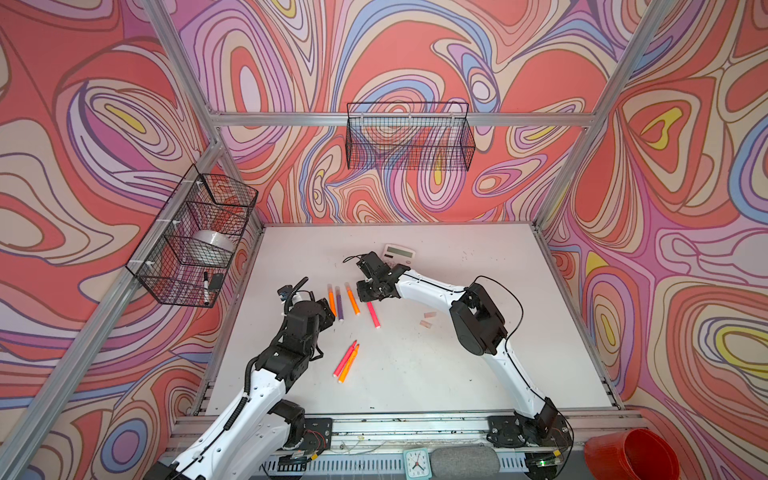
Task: Insert the pens into the pen caps
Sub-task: 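Open the right gripper and withdraw it while the left gripper lowers the capped marker, then move the left gripper over the uncapped orange and pink markers while the right gripper retracts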
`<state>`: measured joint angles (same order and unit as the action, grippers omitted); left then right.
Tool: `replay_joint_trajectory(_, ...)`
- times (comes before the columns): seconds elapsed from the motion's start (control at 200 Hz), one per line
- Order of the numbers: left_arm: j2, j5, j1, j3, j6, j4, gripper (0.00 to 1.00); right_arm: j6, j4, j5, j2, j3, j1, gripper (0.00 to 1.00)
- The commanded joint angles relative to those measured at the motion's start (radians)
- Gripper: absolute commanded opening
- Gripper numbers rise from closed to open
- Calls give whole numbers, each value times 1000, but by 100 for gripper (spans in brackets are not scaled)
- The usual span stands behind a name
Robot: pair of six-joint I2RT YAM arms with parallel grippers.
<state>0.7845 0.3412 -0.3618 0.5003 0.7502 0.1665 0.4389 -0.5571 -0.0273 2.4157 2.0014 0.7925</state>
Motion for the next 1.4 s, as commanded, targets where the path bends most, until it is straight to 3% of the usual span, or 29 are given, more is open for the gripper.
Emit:
replay_joint_trajectory(0.0,-37,18,1,40,-12,25,73,-26,-19,8,-53,26,-12,48)
replay_joint_trajectory(0.165,-94,-48,1,25,-56,-17,77,-32,28,45,-255,-117,-12,60)
replay_joint_trajectory(0.355,-101,-177,1,51,-136,11,75,11,238,148,-663,-565,-12,62)
replay_joint_trajectory(0.496,-44,-256,0,199,-151,247,73,68,332,342,-1006,-910,-18,64)
replay_joint_trajectory(0.611,-34,-360,-2,243,-150,379,72,76,410,506,-1281,-1181,-30,71)
replay_joint_trajectory(0.706,-48,-373,-8,254,-138,500,71,64,430,589,-1430,-1318,-66,73)
replay_joint_trajectory(0.831,-94,-359,-31,230,-137,618,69,27,468,679,-1488,-1425,-107,73)
replay_joint_trajectory(0.941,-122,-311,-175,197,-75,605,66,36,485,760,-1454,-1476,-143,73)
replay_joint_trajectory(1.066,-47,-237,-278,179,-46,598,62,28,601,746,-1424,-1573,-178,74)
replay_joint_trajectory(1.152,23,-241,-292,144,-45,569,59,35,581,707,-1439,-1570,-185,75)
replay_joint_trajectory(1.397,98,-308,-294,40,-69,453,57,61,599,740,-1472,-1608,-185,78)
